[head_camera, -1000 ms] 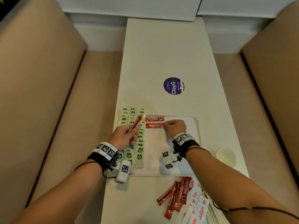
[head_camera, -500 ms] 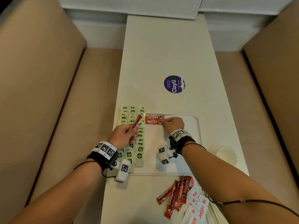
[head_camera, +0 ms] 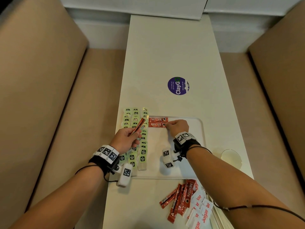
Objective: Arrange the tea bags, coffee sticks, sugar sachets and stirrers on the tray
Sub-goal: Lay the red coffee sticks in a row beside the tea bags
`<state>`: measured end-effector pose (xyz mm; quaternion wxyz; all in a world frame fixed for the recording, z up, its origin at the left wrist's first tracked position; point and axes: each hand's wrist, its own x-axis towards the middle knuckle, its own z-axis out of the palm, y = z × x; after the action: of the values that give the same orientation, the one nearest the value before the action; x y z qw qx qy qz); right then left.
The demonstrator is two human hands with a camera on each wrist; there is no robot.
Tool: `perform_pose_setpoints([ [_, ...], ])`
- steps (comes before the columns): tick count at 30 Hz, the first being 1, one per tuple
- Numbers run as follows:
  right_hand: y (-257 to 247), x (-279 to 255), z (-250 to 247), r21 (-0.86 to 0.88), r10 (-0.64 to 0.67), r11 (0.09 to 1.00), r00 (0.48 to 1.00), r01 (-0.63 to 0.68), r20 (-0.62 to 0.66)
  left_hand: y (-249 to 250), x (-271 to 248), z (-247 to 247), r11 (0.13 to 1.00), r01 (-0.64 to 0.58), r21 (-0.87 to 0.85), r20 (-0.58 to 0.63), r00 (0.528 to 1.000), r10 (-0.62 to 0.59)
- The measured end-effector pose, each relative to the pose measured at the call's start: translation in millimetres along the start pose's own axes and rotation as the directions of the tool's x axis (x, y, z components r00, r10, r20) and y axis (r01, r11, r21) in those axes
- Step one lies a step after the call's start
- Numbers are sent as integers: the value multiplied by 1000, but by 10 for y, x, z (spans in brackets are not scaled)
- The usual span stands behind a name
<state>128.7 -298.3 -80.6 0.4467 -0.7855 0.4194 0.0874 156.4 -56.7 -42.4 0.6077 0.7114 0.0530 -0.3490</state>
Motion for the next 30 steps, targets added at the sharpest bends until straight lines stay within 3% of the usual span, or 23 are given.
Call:
perform_pose_setpoints([
  [12,8,-35,-76,-39,-3,999,1000,3,10,23,-1,27,999,-19,32,22,1000,18],
  [18,30,-142,-133,18,-19,1000,1000,19,-14,2,-1,11,987,-63,146,65,996,54],
  [20,20,-237,-140,97,-90,992,995,85,43,-5,7,13,977,-84,197,88,994,68],
  [22,-46,-402,-172,211,-159,970,971,120,179,13,-5,29,962,-113,248,120,989,85],
  [26,-147,-647,-187,318,-193,947,885,55,424,83,-70,100,923,-196,330,194,971,137],
  [30,-125,-723,-170,381,-219,924,868,38,446,138,-131,128,878,-276,391,242,951,192],
])
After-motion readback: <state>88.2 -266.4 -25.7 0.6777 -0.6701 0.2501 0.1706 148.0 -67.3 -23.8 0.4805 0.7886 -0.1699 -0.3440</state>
